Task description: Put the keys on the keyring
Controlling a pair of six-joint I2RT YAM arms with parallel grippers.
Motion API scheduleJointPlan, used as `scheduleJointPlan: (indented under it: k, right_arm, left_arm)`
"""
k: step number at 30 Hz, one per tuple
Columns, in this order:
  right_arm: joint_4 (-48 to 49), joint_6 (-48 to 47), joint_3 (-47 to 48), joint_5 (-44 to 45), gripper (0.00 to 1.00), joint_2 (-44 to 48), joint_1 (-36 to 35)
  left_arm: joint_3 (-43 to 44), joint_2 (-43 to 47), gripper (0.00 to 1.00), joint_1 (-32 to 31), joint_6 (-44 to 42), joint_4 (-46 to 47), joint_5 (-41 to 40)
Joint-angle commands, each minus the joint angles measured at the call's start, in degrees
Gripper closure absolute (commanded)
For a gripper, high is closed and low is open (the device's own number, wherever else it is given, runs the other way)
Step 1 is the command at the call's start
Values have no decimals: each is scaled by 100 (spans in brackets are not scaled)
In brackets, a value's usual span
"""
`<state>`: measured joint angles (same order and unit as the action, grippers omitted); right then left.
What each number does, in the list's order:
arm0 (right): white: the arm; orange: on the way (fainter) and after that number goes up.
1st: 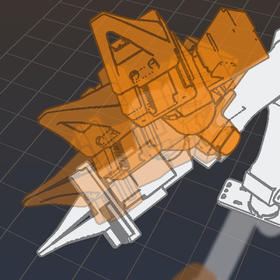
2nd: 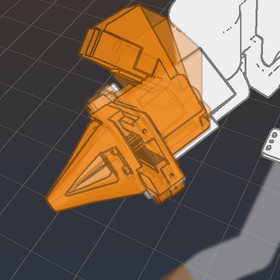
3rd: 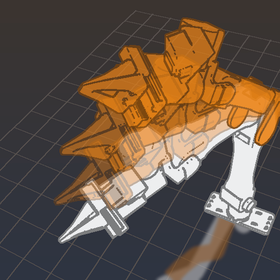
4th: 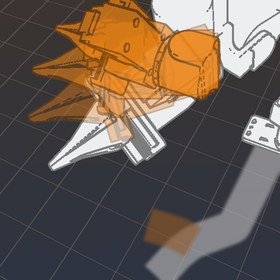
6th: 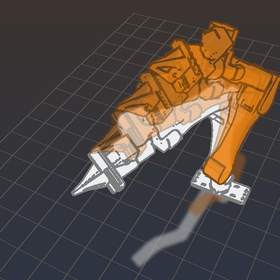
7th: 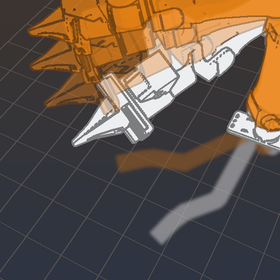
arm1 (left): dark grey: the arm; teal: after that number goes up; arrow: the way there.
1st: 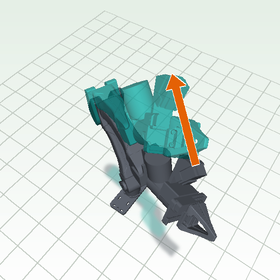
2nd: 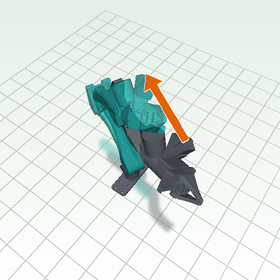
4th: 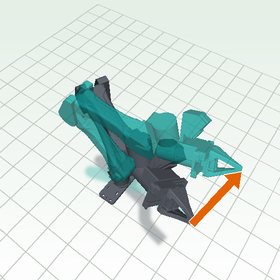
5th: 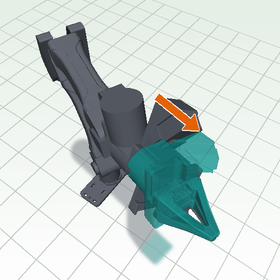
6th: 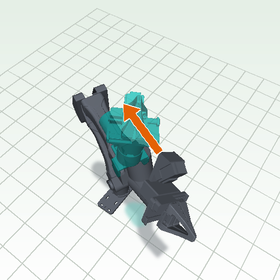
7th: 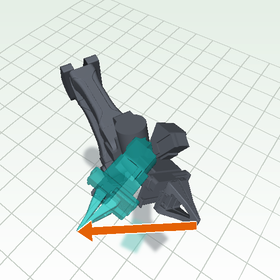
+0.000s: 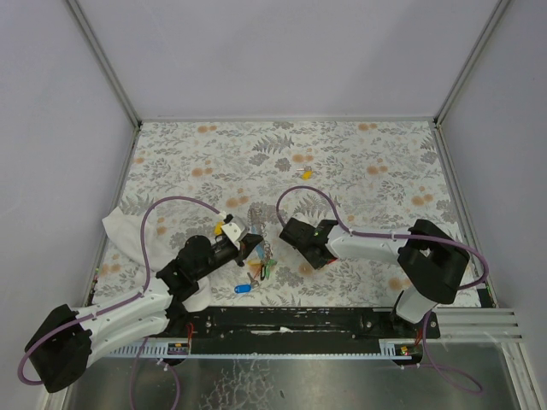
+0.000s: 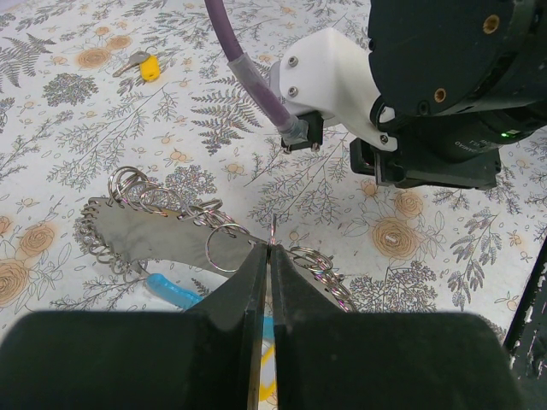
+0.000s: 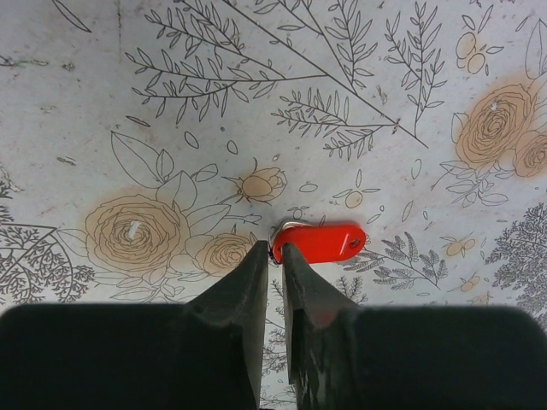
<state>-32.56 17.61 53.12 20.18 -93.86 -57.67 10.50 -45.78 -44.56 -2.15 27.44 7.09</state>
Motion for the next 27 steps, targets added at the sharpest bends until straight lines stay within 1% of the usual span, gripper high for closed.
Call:
scheduleJointPlan:
  k: [1, 9, 20, 22, 27]
  right_arm:
    - [-211, 164, 256, 251, 79, -77, -52]
    - [-251, 228, 256, 207, 78, -114, -57]
    - [-280, 308, 236, 328, 84, -87, -56]
    - [-278, 312, 224, 317, 86, -52, -51]
    - [-139, 190, 133, 196, 98, 224, -53]
  left_arm:
    - [180, 84, 100, 43, -13, 345, -11]
    - [180, 109, 100, 41, -12, 333, -17]
    - [180, 123, 100, 43, -22, 331, -19]
    - [180, 122, 100, 39, -19, 319, -13]
    - [178, 134, 100, 43, -52, 344, 95]
